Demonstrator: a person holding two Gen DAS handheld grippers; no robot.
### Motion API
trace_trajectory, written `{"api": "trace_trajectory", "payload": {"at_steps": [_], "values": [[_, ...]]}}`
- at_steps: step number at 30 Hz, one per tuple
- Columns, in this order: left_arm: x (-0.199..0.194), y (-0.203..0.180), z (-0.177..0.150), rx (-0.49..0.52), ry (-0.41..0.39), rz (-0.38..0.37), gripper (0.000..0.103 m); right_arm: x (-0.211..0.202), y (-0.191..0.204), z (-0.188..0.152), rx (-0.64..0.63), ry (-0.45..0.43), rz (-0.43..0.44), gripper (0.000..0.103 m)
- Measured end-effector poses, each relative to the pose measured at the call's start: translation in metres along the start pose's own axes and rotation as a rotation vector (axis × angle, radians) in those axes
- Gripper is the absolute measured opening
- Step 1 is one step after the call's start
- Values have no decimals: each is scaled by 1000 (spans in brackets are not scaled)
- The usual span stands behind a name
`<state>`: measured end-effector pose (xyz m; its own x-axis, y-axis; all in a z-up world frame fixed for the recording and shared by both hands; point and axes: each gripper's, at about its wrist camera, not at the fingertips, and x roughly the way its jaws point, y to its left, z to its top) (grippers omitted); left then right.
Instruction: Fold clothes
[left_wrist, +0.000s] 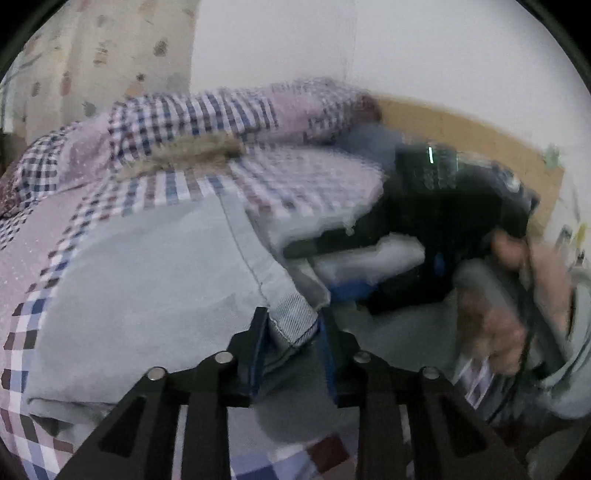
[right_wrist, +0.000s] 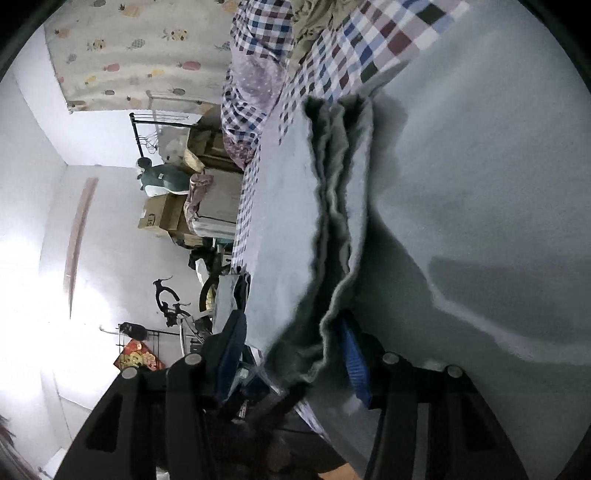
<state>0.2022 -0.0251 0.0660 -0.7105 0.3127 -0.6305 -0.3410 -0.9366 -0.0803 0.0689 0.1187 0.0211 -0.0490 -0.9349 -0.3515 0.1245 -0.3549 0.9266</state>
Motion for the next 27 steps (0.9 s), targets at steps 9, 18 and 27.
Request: {"api": "trace_trajectory", "payload": {"at_steps": [9,18,27], "values": [[2,-35,-10,186,-12,83,76,2,8,0,6,17,26,56],[31,-51,-1,255,-49,238,75,-3,12,-1,-15,18,63,56],[20,-34,6,172,-68,283,25,-2,19,3,-39,30,54,56]]}}
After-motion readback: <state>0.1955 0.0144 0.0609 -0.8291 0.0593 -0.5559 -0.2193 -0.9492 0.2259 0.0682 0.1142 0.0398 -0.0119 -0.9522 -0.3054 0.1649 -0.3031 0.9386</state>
